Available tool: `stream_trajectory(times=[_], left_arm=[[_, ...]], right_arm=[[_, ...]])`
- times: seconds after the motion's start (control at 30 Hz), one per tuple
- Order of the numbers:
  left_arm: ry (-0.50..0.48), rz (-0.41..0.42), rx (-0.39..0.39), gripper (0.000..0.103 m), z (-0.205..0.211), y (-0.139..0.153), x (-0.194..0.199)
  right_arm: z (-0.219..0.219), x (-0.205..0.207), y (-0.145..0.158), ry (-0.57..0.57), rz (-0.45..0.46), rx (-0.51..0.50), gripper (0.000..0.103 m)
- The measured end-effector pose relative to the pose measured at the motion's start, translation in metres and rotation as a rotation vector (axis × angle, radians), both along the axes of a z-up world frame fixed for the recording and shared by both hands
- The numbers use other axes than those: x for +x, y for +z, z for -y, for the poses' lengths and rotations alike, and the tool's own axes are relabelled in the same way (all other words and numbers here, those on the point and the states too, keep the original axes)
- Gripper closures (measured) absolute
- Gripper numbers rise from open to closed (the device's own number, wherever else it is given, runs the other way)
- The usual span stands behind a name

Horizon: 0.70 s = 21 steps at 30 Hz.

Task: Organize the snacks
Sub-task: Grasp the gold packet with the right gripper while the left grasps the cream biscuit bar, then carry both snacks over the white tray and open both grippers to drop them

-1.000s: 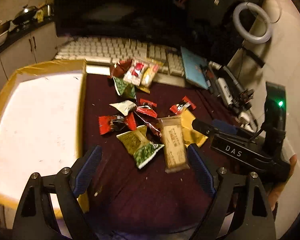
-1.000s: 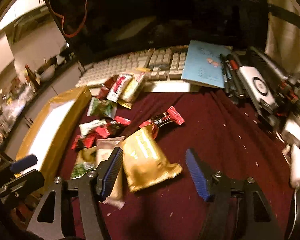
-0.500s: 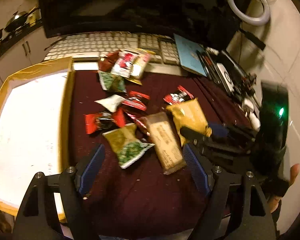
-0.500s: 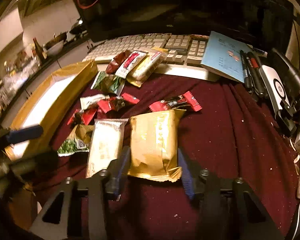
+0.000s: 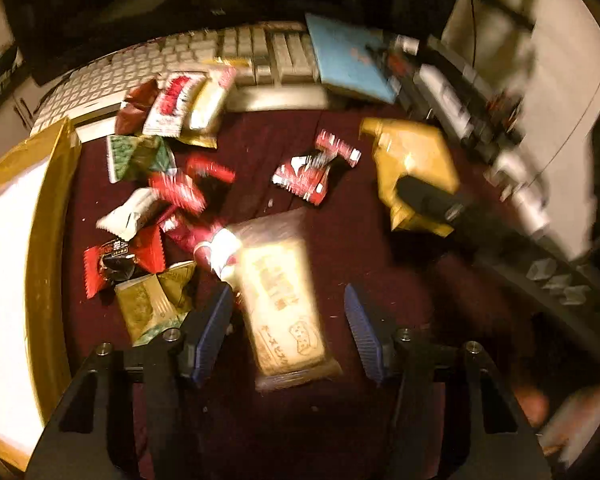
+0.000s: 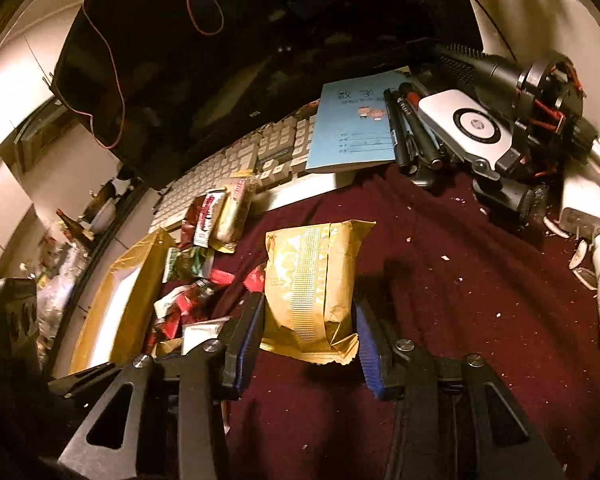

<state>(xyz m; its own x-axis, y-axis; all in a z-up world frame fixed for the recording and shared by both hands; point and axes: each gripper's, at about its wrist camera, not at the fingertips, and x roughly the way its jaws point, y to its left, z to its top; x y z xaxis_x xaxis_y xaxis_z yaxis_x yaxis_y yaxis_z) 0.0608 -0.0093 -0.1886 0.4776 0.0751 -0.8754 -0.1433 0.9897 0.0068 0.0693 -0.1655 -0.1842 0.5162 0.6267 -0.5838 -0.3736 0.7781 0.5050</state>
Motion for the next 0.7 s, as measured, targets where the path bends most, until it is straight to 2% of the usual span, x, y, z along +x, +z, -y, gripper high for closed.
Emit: stream_trajectory(times=[0.03, 0.07, 0.2, 0.23, 0.27, 0.33, 0.43, 0.53, 0.63, 0.7], left_arm=[[0.009, 0.011, 0.022, 0.061, 0.001, 0.0, -0.001], [0.014, 0.02, 0.026, 0.072, 0.003, 0.0, -0.004], [-0.003, 0.047, 0.012, 0.072, 0.004, 0.0, -0.019], [-0.004, 0.056, -0.009, 0.072, 0.003, 0.001, -0.025], [-0.005, 0.071, -0.046, 0.072, 0.0, 0.003, -0.031], [-0.004, 0.098, -0.13, 0.072, -0.005, 0.009, -0.041], [-0.004, 0.115, -0.18, 0.072, -0.006, 0.015, -0.05], [0.013, 0.154, -0.258, 0.072, -0.017, 0.026, -0.057], [0.032, 0.201, -0.254, 0.072, -0.025, 0.039, -0.068], [0.046, 0.226, -0.253, 0.072, -0.032, 0.046, -0.078]], right_arm=[[0.0, -0.002, 0.001, 0.0, 0.008, -0.002, 0.059], [0.001, -0.002, 0.001, 0.001, 0.013, 0.002, 0.059], [0.003, -0.001, 0.001, 0.001, 0.01, 0.011, 0.06], [0.002, -0.001, 0.001, 0.0, 0.015, 0.008, 0.062], [0.002, -0.002, 0.001, 0.003, 0.02, 0.005, 0.076], [-0.001, -0.002, 0.001, 0.023, 0.015, 0.005, 0.079], [-0.003, -0.005, 0.002, 0.033, 0.029, -0.014, 0.082], [-0.013, -0.008, 0.003, 0.079, 0.044, -0.045, 0.076], [-0.025, -0.008, 0.001, 0.094, 0.045, -0.11, 0.046], [-0.032, -0.011, 0.002, 0.095, 0.071, -0.156, 0.042]])
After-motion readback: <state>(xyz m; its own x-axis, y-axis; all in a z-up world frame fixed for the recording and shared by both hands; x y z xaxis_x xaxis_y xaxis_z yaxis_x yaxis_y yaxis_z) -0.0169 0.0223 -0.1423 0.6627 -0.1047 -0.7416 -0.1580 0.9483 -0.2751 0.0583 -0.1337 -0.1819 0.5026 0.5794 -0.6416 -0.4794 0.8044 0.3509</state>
